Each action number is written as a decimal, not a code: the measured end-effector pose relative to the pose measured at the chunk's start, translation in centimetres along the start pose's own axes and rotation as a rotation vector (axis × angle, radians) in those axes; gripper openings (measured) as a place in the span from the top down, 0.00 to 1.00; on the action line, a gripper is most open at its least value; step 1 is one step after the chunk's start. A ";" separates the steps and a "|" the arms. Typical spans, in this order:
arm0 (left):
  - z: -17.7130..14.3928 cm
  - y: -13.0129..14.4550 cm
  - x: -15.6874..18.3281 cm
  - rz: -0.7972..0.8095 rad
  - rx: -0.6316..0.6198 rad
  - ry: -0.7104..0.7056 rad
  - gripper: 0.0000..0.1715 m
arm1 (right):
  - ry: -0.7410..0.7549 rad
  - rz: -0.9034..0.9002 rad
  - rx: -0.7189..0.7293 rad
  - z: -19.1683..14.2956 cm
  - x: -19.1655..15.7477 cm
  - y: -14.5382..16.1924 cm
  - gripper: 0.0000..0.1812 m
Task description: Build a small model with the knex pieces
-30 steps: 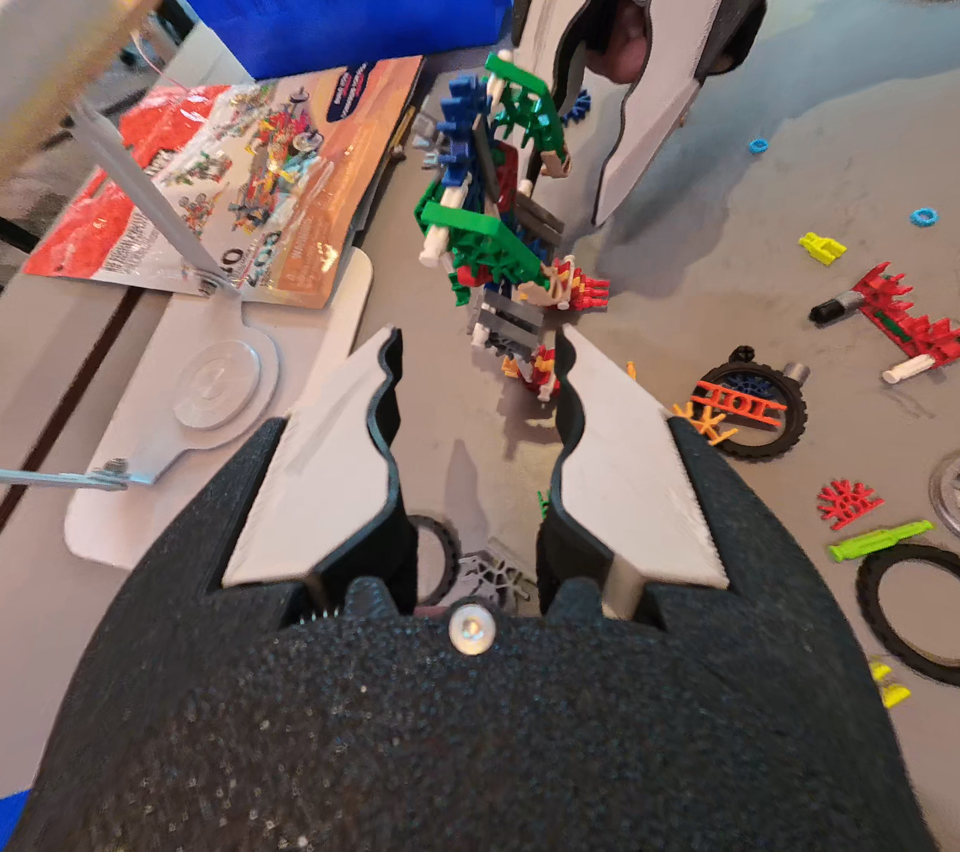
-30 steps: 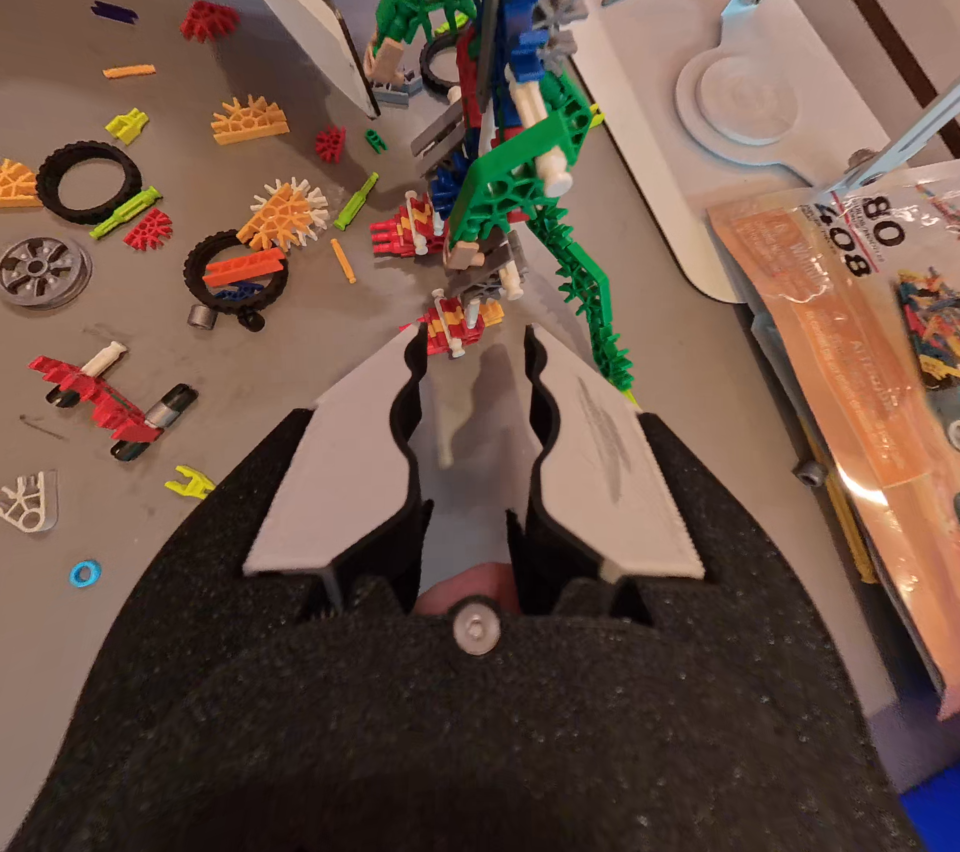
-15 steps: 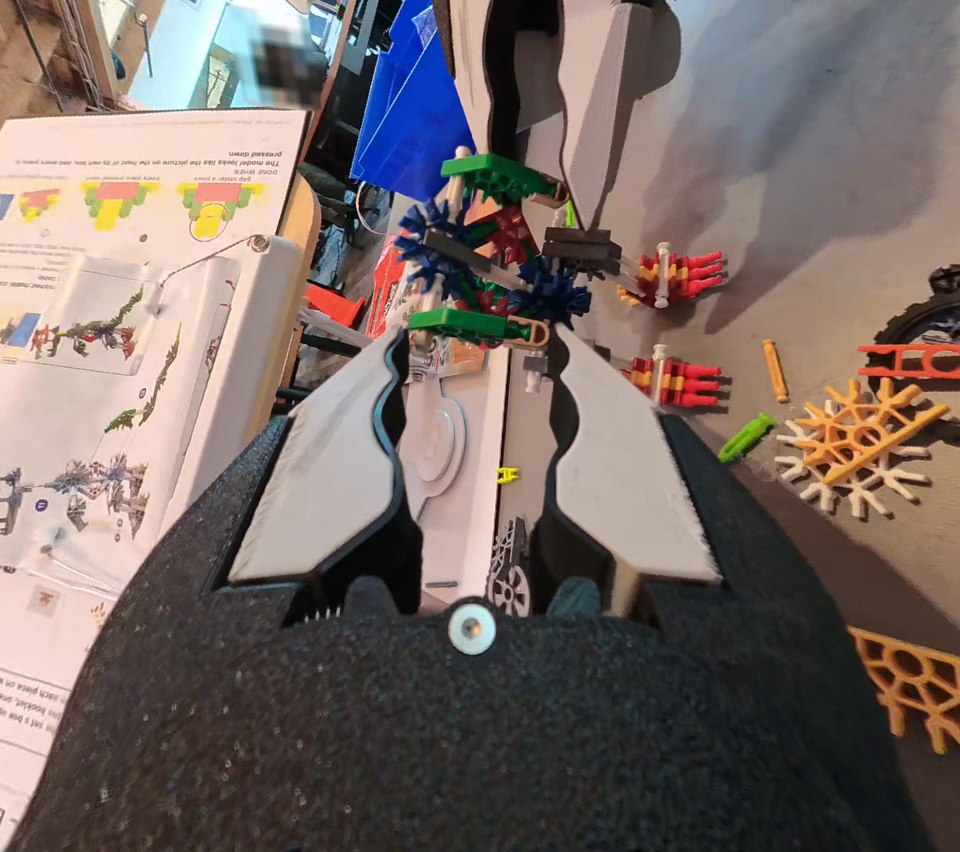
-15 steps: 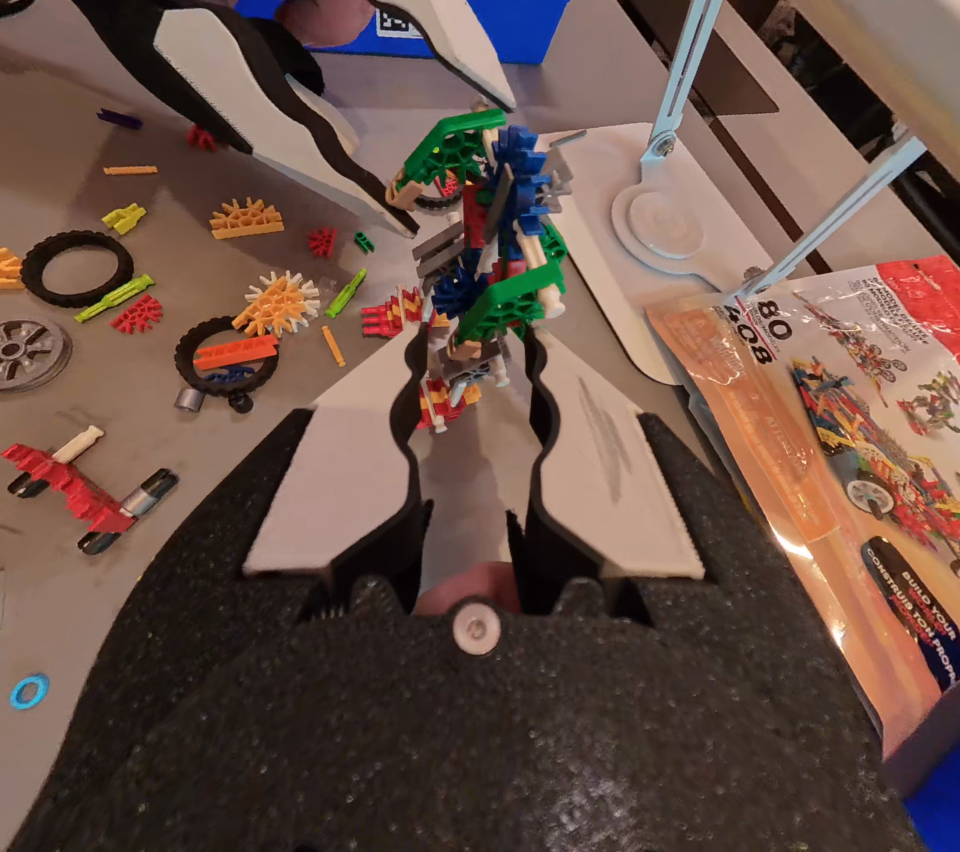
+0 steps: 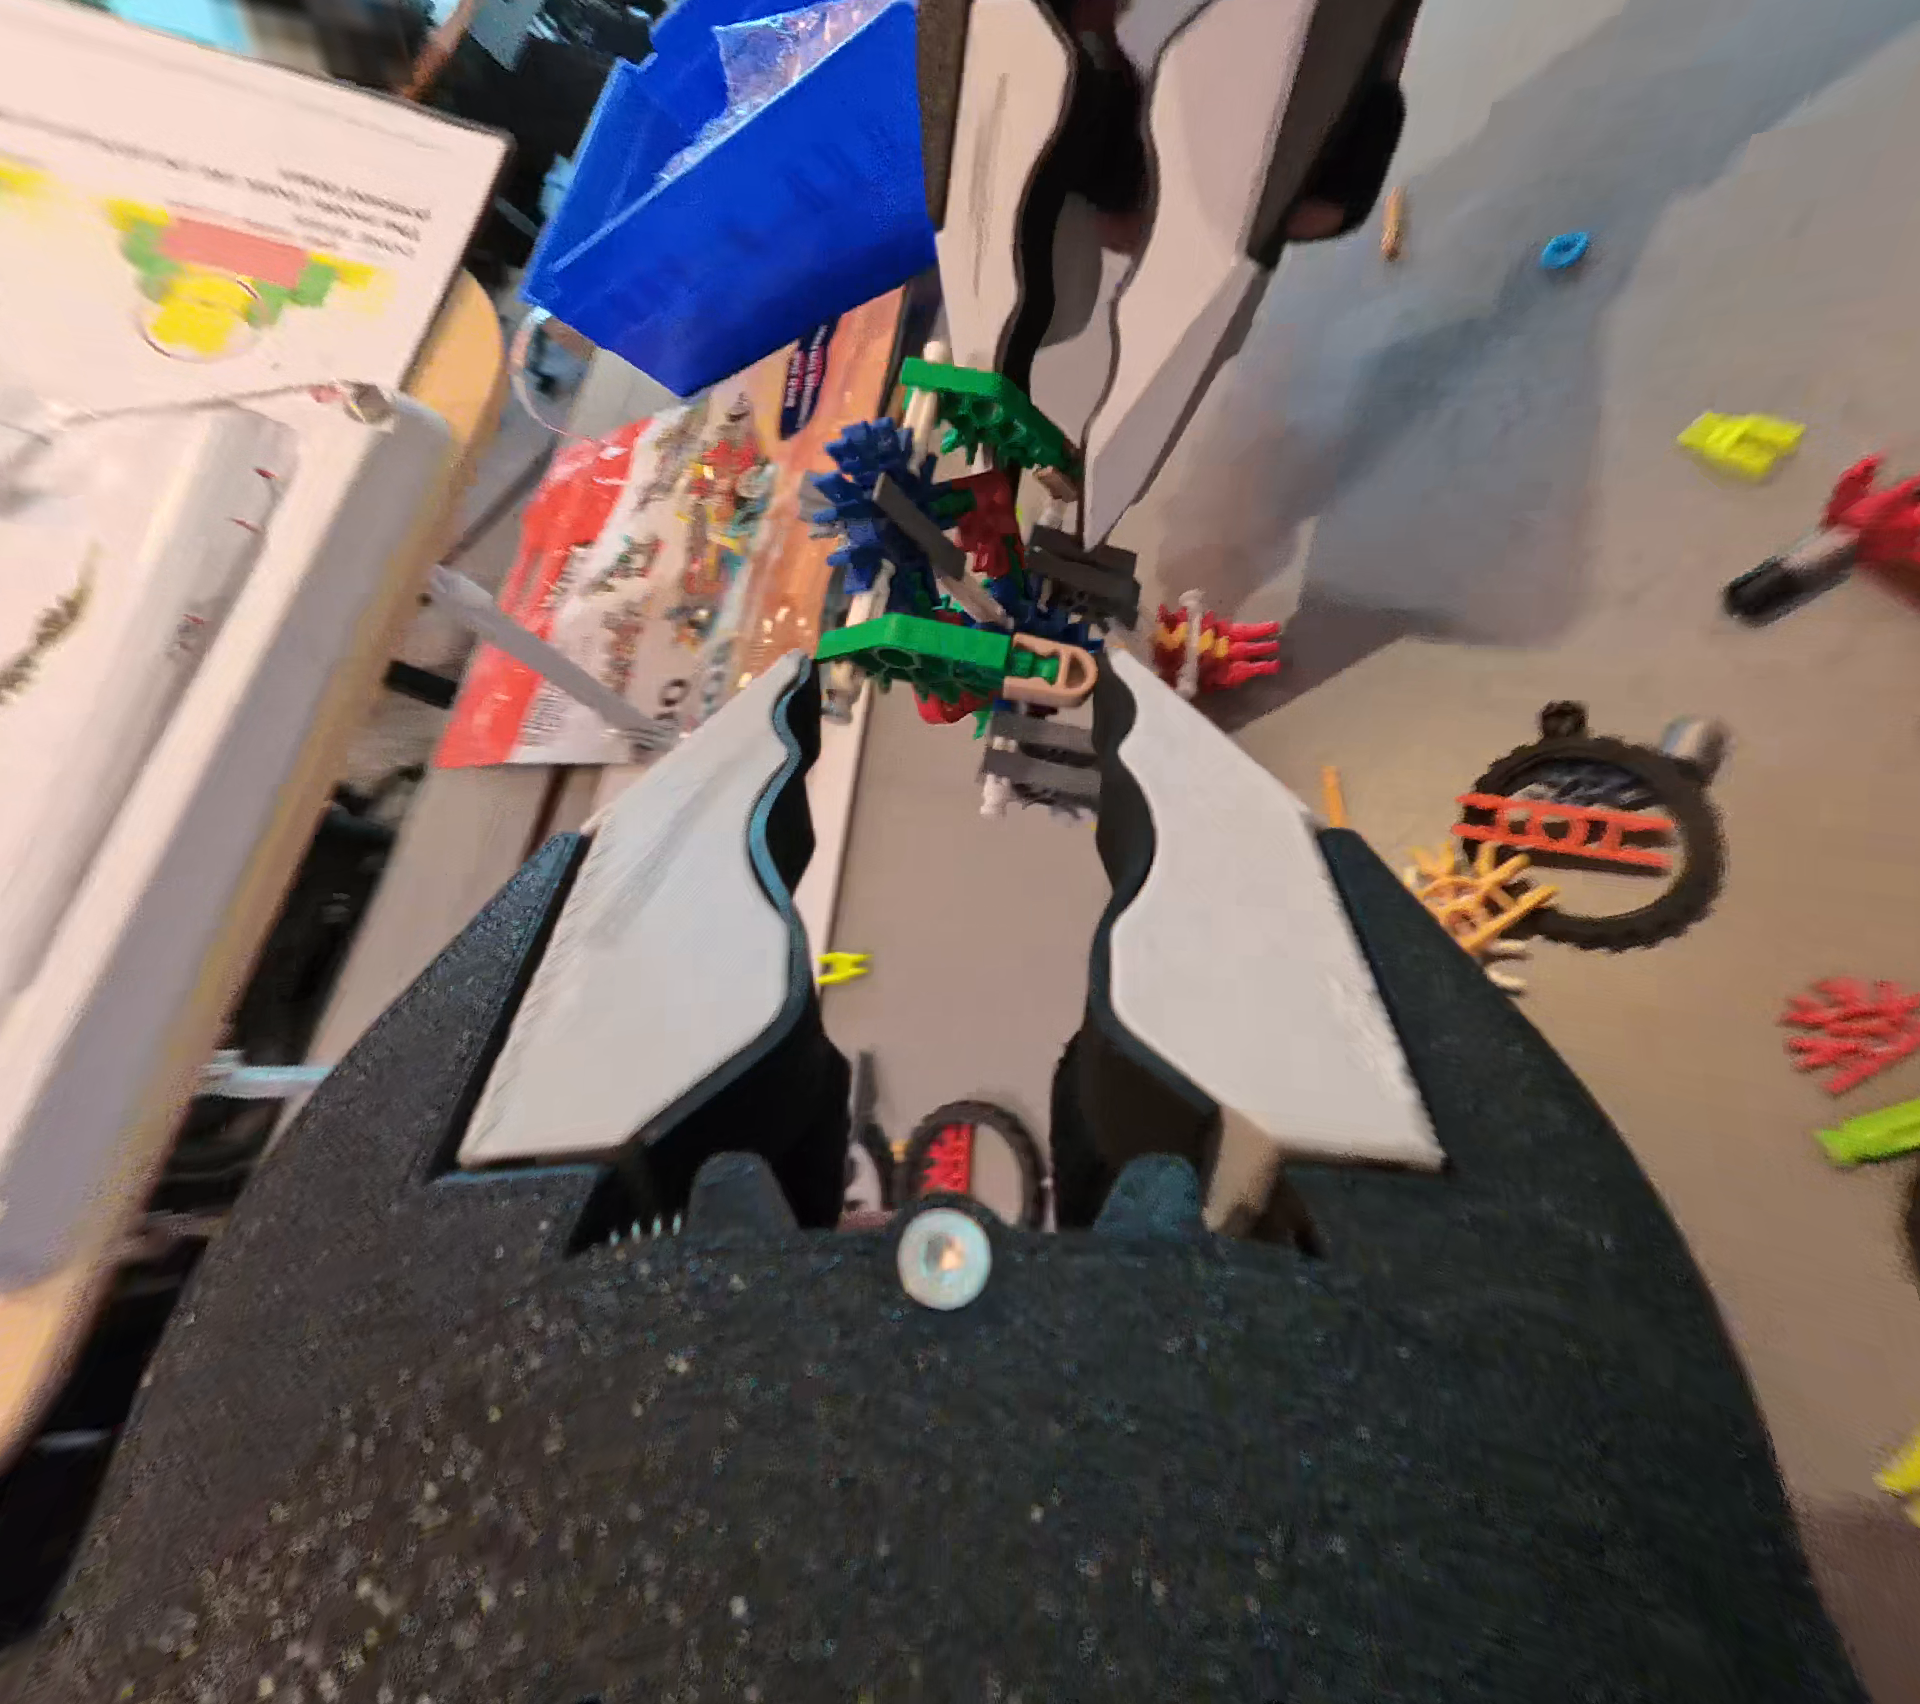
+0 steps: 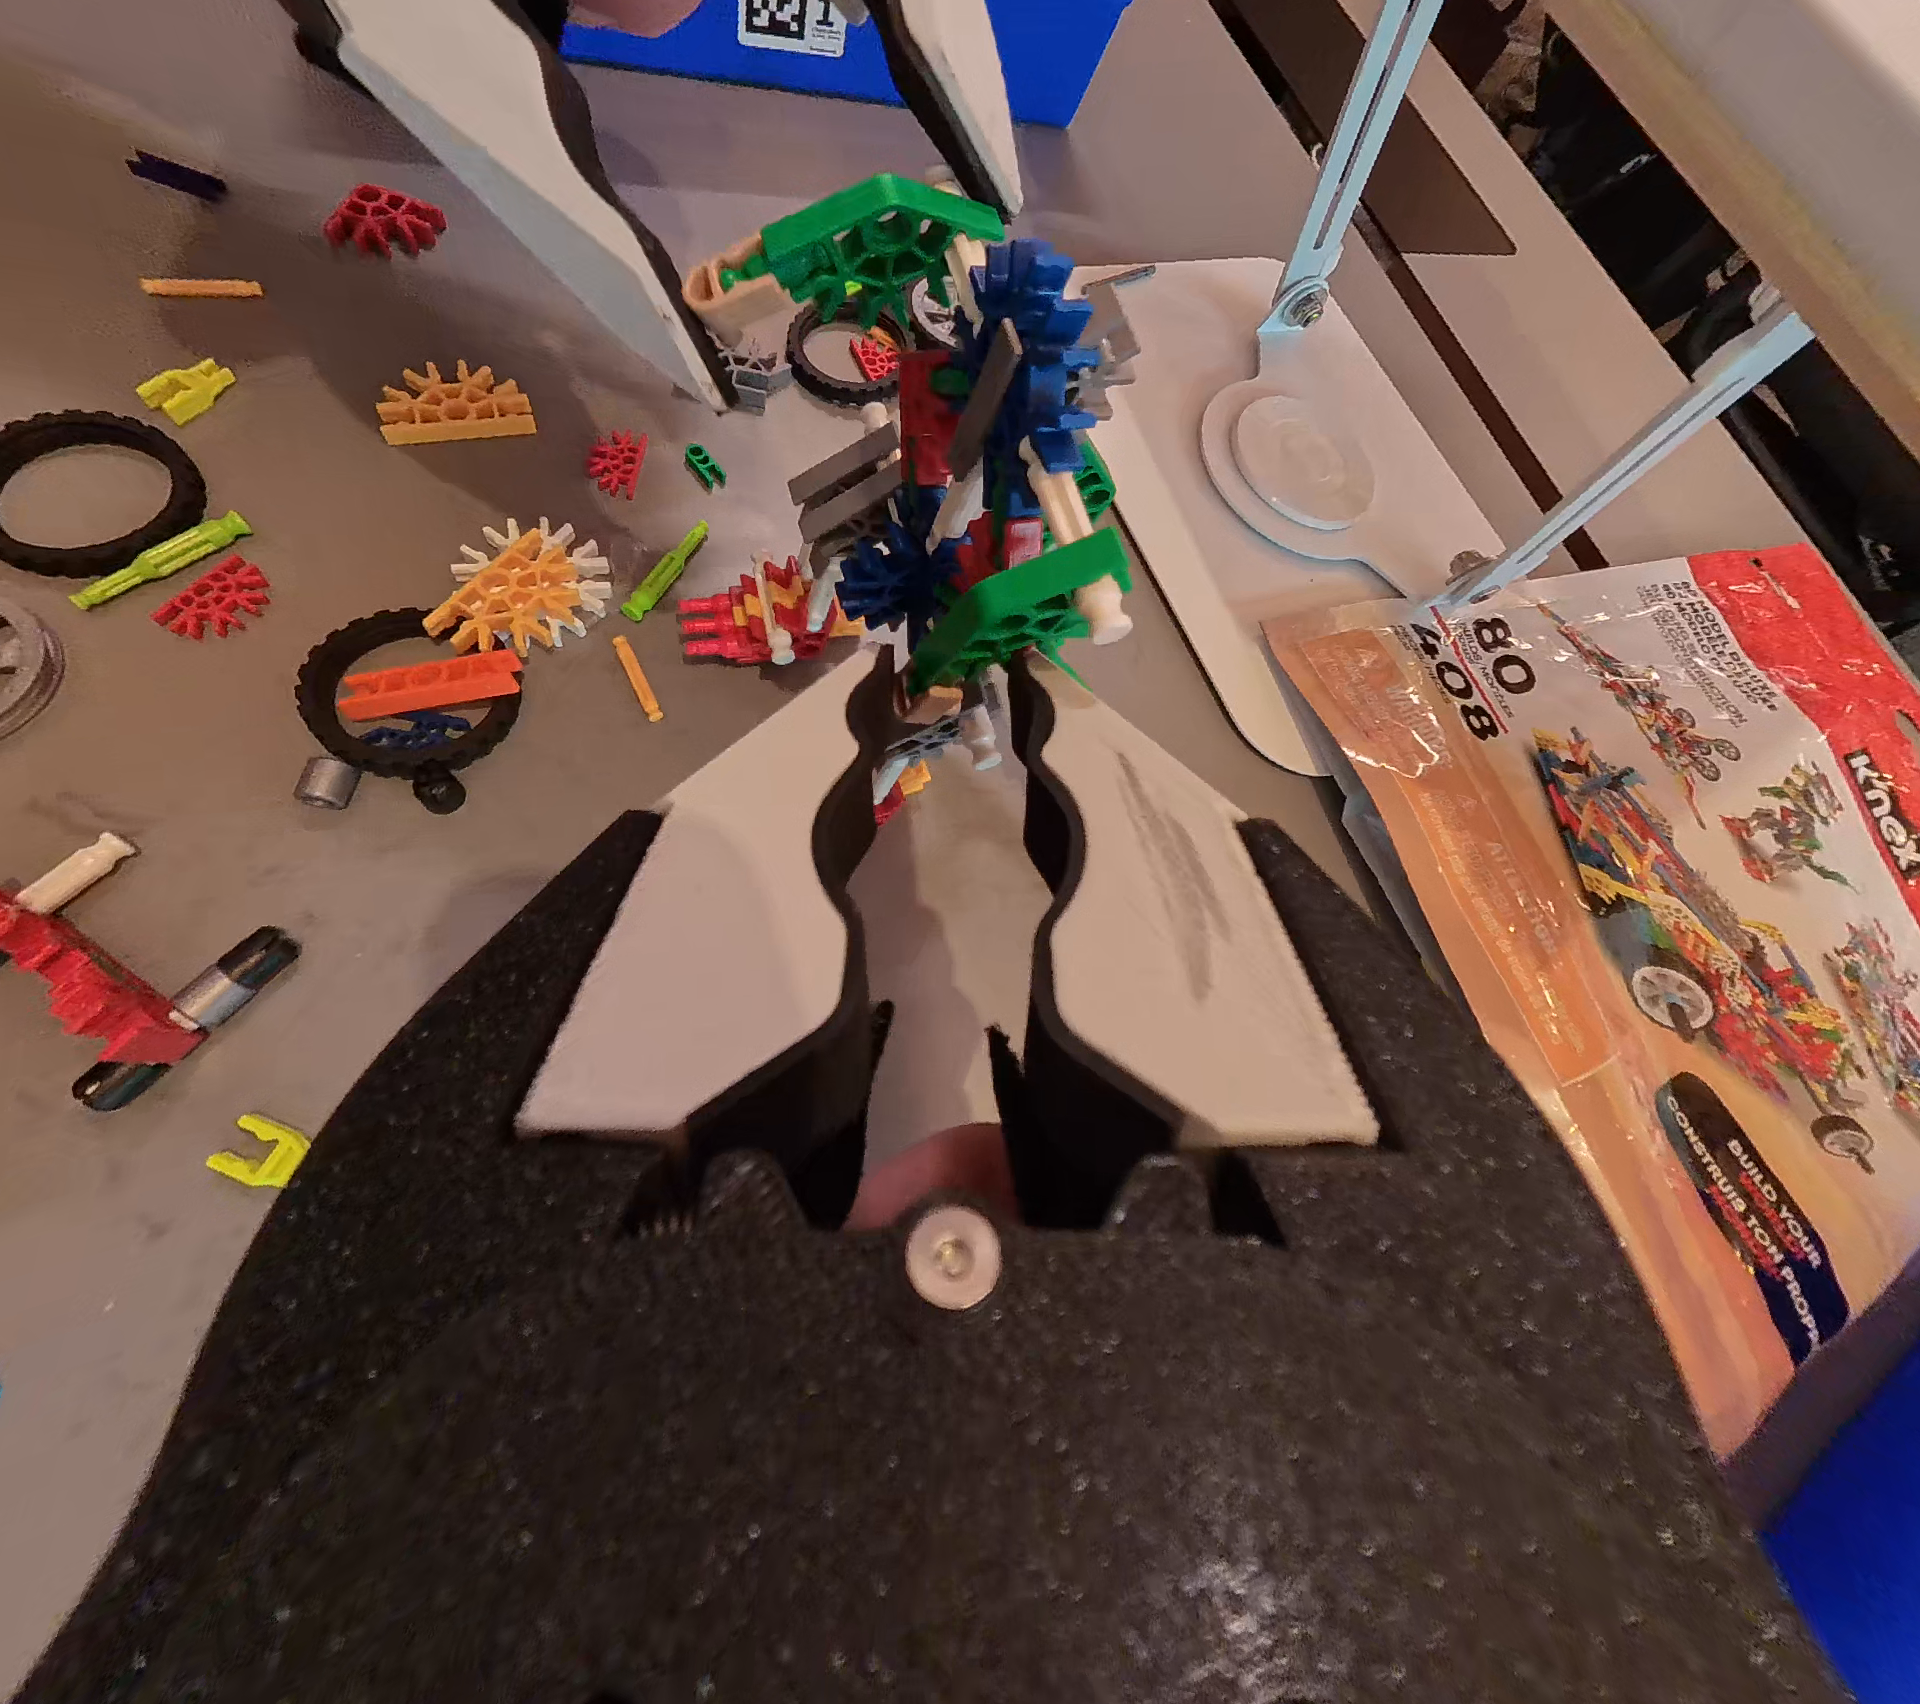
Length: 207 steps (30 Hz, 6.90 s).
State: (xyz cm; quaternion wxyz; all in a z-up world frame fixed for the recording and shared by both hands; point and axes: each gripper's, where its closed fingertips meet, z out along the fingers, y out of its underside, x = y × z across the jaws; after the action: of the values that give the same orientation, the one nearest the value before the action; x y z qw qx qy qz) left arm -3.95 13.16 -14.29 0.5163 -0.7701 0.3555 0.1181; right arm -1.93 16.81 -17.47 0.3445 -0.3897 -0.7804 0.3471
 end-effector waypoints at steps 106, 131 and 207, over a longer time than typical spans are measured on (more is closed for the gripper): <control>3.0 1.9 2.2 -0.507 -0.005 0.177 0.98 | -0.389 0.555 0.075 -4.0 -0.3 -1.6 0.88; 2.8 1.5 3.3 -0.454 -0.029 0.213 0.87 | -0.323 0.448 -0.194 -1.6 -1.3 4.8 0.80; 4.0 2.8 3.2 -0.172 -0.054 0.190 0.79 | -0.185 0.012 -0.175 1.5 -3.1 5.3 0.66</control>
State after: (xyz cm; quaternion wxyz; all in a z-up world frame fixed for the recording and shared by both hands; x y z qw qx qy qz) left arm -2.72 14.69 -19.79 0.4677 -0.8190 0.3323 0.0097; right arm 0.21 16.20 -23.33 0.2337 -0.3891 -0.8339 0.3141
